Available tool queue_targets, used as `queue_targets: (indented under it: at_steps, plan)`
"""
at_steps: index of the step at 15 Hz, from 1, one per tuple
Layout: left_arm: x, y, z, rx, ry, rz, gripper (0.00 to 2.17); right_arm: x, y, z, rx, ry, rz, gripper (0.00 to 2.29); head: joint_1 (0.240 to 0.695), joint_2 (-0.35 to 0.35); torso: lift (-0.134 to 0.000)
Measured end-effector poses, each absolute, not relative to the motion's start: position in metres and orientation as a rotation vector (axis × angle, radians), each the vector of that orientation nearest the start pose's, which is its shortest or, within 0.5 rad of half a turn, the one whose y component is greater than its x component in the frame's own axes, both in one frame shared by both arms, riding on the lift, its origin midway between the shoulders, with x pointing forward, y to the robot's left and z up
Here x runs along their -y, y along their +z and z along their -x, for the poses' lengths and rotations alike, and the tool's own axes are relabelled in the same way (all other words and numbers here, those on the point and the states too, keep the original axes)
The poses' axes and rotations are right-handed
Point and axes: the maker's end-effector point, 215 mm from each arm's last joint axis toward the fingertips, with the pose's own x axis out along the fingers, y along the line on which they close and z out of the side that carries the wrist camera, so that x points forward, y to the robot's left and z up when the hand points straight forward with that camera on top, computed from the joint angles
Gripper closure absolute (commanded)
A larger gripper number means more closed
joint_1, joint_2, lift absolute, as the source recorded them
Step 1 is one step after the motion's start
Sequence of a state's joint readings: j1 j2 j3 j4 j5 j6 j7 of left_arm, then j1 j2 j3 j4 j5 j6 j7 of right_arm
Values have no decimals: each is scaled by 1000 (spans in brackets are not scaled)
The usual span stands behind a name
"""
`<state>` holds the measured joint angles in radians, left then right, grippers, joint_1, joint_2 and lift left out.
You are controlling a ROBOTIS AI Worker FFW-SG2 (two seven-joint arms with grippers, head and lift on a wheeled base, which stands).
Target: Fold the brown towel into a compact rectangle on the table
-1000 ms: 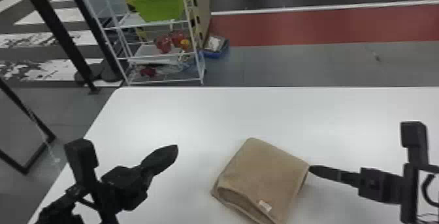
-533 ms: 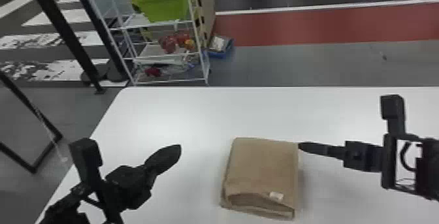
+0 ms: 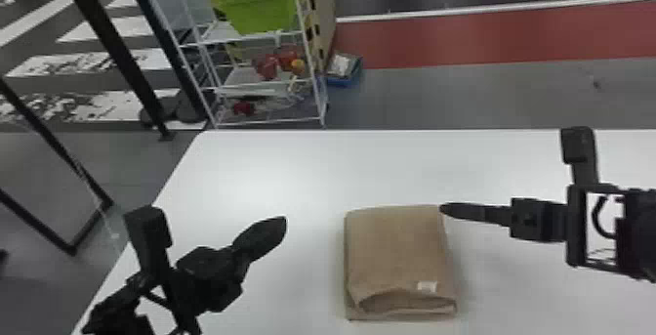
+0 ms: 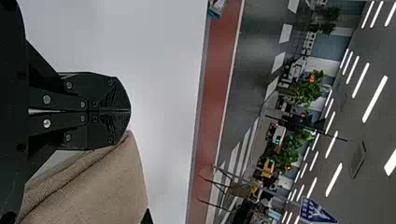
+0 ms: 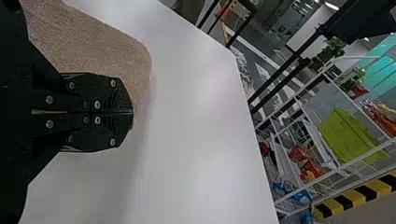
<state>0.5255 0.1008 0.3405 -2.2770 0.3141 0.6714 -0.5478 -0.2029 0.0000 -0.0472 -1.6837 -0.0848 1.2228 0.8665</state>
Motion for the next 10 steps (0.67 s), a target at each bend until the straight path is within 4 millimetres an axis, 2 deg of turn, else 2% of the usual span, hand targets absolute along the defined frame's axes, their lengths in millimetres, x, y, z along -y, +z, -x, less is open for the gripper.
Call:
queue_targets:
  at_steps: [2, 4, 6, 8, 10]
  plan:
    - [-258, -370, -396, -400, -373, 210, 1865, 76, -405, -480, -837, 816, -534, 2030, 695, 235, -122]
    - [-256, -369, -396, -400, -377, 211, 1865, 98, -392, -461, -810, 773, -542, 2030, 695, 210, -122]
    - [-251, -370, -396, -400, -386, 212, 1868, 116, -377, -455, -743, 745, -512, 2030, 695, 183, -122]
    - [-246, -371, -397, -402, -393, 214, 1865, 119, -360, -467, -612, 746, -416, 2030, 695, 169, -122]
    - [-244, -375, -397, -407, -396, 215, 1868, 107, -353, -490, -464, 727, -242, 2030, 695, 170, -122]
